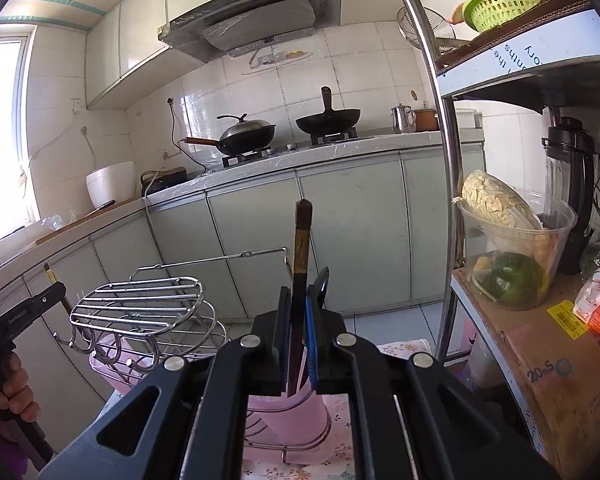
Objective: Organize utensils
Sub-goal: 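Lower both chopsticks into the pink cup and open both tools, then lower both tools toward the remaining chopsticks in front of the holder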
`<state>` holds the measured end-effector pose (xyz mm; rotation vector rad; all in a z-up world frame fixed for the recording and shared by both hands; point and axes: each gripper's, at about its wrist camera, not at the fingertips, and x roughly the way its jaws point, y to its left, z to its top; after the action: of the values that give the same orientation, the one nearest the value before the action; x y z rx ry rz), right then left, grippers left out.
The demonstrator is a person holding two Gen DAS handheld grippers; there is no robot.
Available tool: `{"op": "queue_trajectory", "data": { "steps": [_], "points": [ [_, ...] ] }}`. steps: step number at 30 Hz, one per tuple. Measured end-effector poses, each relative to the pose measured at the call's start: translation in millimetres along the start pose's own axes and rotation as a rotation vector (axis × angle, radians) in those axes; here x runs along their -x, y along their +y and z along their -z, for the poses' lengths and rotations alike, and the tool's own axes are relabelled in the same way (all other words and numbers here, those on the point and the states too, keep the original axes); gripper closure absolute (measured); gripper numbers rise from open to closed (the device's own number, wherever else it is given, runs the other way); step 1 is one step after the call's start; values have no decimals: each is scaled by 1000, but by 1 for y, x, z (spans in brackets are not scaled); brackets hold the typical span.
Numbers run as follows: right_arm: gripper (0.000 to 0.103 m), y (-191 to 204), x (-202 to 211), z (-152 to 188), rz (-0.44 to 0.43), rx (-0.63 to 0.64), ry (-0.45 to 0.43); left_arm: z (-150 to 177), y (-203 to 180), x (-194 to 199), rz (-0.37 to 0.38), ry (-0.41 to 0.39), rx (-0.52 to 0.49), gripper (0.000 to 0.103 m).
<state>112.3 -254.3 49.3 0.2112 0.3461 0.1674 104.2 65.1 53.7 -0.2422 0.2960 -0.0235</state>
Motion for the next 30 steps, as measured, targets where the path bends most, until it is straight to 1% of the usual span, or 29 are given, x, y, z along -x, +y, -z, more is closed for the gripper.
{"op": "queue_trajectory", "data": {
  "steps": [7, 8, 9, 11, 12, 14, 24, 27, 30],
  "points": [
    [95, 0, 3, 3, -6, -11, 17, -1, 0, 3, -7, 9, -3, 97],
    [93, -1, 4, 4, -7, -12, 18, -1, -1, 3, -10, 12, -6, 97],
    [85, -1, 4, 4, -8, -13, 21, -1, -1, 3, -9, 20, -7, 95],
    [72, -2, 5, 6, -17, -23, 24, 0, -3, 3, 2, 37, -10, 89],
    [72, -3, 7, 7, -22, -29, 22, 1, -4, 4, -1, 42, -13, 82],
    [72, -5, 9, 7, -27, -35, 24, 4, -5, 5, -5, 47, -19, 75],
    [72, -6, 24, 14, -35, -47, 27, 12, 0, 11, -3, 89, -6, 73],
    [72, -8, 28, 20, -32, -55, 37, 16, 2, 14, -8, 96, -6, 73],
    [72, -12, 29, 28, -31, -73, 66, 22, 7, 16, -12, 112, 0, 73]
  ]
}}
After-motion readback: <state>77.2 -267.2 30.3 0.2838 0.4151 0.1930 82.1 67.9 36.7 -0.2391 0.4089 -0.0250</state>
